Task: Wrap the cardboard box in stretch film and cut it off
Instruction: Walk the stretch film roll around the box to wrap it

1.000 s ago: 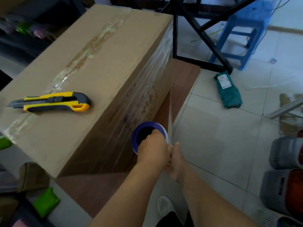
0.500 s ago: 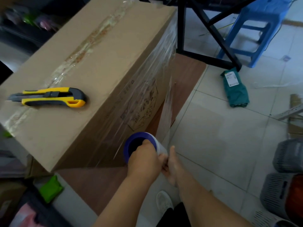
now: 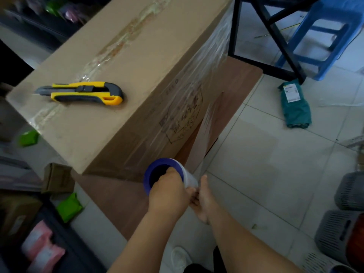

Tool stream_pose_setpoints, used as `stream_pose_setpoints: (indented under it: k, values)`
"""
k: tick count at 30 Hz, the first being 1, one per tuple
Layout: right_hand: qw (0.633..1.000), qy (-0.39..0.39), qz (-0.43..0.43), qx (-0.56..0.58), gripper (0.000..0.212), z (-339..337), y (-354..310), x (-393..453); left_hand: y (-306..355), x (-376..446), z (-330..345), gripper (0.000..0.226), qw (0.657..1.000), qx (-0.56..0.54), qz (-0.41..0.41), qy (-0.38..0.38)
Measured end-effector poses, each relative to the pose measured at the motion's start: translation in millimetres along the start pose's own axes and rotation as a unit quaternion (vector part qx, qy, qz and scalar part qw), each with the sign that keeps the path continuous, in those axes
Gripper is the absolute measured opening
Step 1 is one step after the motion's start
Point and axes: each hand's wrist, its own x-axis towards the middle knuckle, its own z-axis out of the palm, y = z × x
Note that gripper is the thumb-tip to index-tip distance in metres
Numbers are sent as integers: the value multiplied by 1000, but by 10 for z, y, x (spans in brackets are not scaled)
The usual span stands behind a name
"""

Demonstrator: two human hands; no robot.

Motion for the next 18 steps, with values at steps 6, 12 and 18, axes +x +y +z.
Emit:
stream_pose_setpoints:
  k: [6,12,18]
  values:
    - [1000,13,-8,17,54,107,221,-106,-297,-82,66,52,1000,20,17,-8]
    - [999,8,-23,47,55,231,493,-134,-542,-175,79,47,999,32,26,4]
    - [998,-4,-36,45,61,303,686,-111,-695,-262,88,44,1000,6,29,1]
